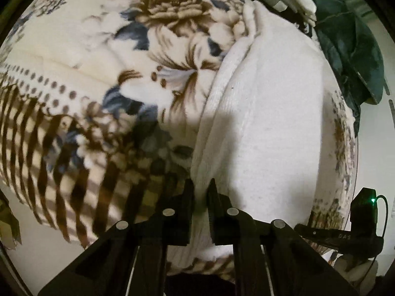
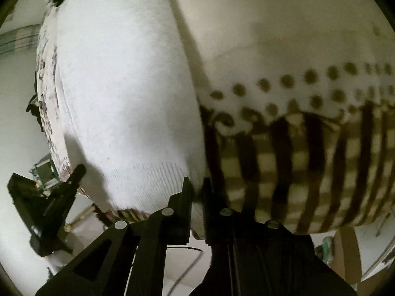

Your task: Fold small clothes

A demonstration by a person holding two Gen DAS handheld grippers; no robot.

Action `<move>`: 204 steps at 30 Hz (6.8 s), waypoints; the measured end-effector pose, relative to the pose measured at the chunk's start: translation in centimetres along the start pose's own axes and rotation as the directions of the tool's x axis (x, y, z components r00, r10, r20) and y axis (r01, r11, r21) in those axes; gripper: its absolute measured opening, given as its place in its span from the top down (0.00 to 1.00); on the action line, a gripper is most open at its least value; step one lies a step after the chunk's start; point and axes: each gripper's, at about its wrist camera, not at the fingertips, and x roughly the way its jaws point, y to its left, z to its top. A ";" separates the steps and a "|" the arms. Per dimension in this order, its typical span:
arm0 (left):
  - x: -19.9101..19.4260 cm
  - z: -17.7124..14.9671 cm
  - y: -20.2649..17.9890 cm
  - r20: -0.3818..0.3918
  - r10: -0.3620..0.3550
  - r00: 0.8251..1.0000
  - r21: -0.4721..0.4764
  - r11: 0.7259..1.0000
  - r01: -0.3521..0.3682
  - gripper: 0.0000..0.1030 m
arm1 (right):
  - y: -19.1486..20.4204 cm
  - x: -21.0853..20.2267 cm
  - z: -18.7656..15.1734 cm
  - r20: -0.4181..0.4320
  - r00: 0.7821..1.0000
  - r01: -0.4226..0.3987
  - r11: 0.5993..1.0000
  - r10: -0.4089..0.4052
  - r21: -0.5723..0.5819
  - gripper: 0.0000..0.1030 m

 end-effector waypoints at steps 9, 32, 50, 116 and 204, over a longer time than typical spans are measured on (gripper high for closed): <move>3.9 1.8 3.3 -0.100 -0.049 0.994 -0.039 0.998 0.045 0.86 | 2.7 3.4 -0.2 -0.037 0.998 0.043 0.994 -0.047 -0.099 0.92; 6.1 -1.0 3.1 -0.162 -0.272 0.948 -0.070 0.962 0.264 0.83 | -0.5 8.3 1.1 -0.108 0.934 -0.334 0.939 0.342 0.081 0.42; -3.7 2.0 -0.7 -0.013 -0.347 0.938 -0.020 0.938 0.347 0.88 | 3.4 -5.0 1.2 0.111 0.913 -0.387 0.920 0.392 -0.062 0.88; 12.3 35.5 -13.8 0.193 0.194 0.962 0.328 0.911 -0.249 0.32 | 18.1 -11.8 40.9 0.429 0.888 0.261 0.949 -0.166 -0.174 0.57; -6.9 43.2 -17.5 0.059 -0.549 0.834 0.170 0.829 0.534 0.72 | 23.1 -27.9 35.3 0.244 0.812 -0.455 0.837 0.530 -0.305 0.53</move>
